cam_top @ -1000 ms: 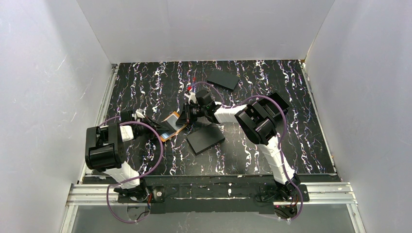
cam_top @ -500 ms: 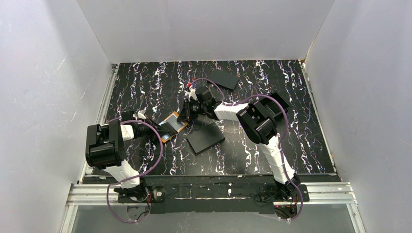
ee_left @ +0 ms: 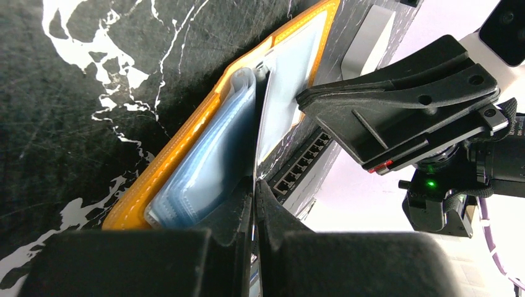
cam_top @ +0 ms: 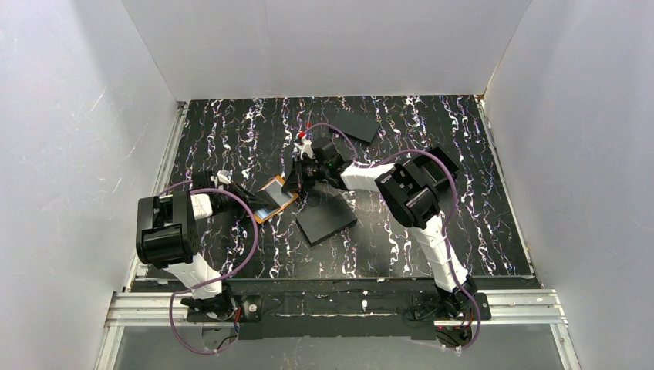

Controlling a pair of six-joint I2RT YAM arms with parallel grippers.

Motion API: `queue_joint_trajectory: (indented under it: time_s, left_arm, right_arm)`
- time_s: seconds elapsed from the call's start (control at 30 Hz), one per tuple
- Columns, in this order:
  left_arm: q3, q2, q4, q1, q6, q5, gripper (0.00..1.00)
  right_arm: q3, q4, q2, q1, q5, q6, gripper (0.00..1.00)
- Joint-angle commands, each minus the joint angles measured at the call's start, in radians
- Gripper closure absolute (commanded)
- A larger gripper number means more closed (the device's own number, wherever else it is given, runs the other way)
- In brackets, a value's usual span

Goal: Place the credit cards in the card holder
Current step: Insert the credit card into the card holder.

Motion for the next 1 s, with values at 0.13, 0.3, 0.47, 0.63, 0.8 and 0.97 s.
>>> queue_joint_trajectory:
  time_s: [0.13,0.3,0.47,0.63,0.8,0.97]
  left_arm:
    - [0.017,0.016,-0.007,-0.001,0.006,-0.046,1.00]
    - [0.011,-0.014,0.003,-0.001,0.018,-0.080,1.00]
    - [-0.008,-0.029,0.029,-0.003,0.001,-0.110,1.00]
    - [-0.040,-0.057,0.058,-0.003,-0.014,-0.145,1.00]
    - [-0.052,-0.072,0.069,-0.005,-0.019,-0.161,1.00]
    - [-0.084,-0.101,0.122,-0.013,-0.026,-0.189,1.00]
  right_arm:
    - [0.011,-0.040,0.053,0.000,0.016,-0.013,0.87]
    - [0.023,-0.041,0.063,0.006,0.011,-0.010,0.88]
    - [0.025,-0.039,0.069,0.006,0.008,-0.010,0.88]
    - [0.024,-0.032,0.071,0.006,0.004,-0.003,0.89]
    - [0.013,-0.018,0.071,0.006,-0.001,0.008,0.89]
    - [0.013,-0.013,0.073,0.007,-0.006,0.015,0.90]
